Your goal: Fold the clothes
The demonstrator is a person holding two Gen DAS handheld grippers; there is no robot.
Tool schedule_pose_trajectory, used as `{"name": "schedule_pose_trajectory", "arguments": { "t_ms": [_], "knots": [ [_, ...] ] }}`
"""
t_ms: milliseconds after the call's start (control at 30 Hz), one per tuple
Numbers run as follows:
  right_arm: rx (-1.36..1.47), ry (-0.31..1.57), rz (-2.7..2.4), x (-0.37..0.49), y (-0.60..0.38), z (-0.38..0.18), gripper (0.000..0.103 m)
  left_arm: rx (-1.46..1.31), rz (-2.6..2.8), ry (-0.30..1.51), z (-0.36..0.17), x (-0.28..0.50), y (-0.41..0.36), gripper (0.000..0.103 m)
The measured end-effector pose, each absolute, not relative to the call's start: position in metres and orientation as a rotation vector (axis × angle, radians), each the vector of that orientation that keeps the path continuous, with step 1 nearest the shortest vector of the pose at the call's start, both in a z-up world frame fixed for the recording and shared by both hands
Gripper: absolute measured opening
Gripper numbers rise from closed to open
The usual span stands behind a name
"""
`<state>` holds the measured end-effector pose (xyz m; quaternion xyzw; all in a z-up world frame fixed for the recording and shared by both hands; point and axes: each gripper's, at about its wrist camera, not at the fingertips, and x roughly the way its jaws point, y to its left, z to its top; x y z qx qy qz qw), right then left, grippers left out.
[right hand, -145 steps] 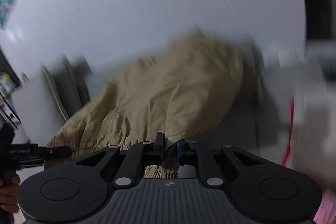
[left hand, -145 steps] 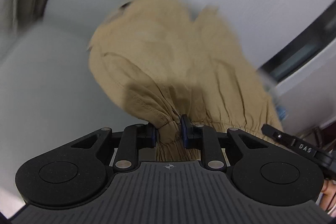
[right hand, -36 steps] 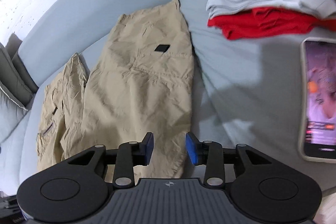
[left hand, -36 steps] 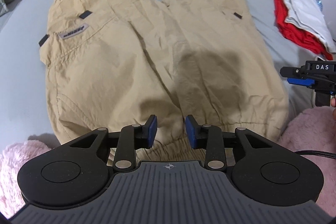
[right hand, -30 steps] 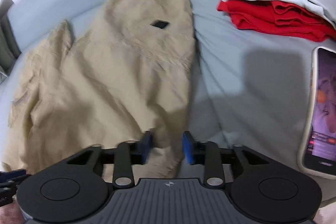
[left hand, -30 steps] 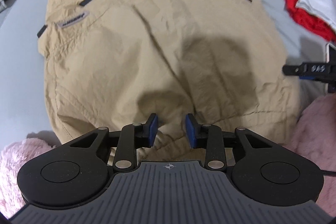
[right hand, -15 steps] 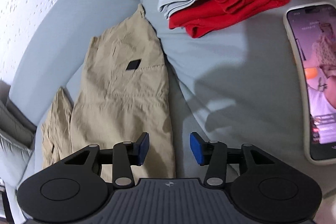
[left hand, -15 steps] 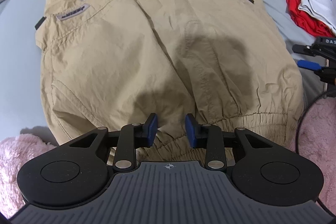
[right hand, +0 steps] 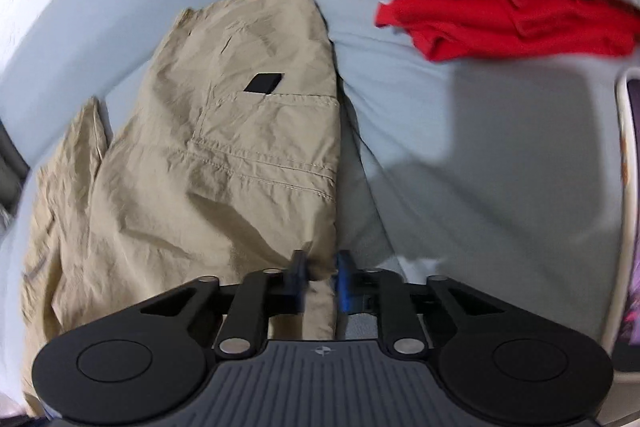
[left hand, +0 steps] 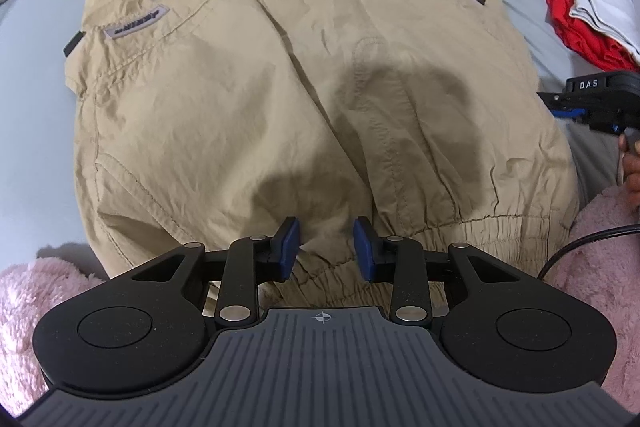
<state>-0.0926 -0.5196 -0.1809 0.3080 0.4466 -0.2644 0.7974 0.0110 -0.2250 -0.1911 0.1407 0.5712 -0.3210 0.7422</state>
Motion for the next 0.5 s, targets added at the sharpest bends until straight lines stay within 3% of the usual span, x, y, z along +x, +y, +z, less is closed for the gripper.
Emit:
{"name": "schedule_pose_trajectory", "arguments": {
  "t_ms": [267,500],
  "knots": [
    [0.330,0.911,-0.579,-0.070,-0.473,-0.112,0.002,0.229,-0.684,1.156,-0.146,0.017,-0.196,0.037],
    [0.068,0.868,-0.492,-0.013,-0.394,-0.070,0.002,0.108,-0.581,1.080,-0.119,0.028,-0.123,0.038]
  ]
}}
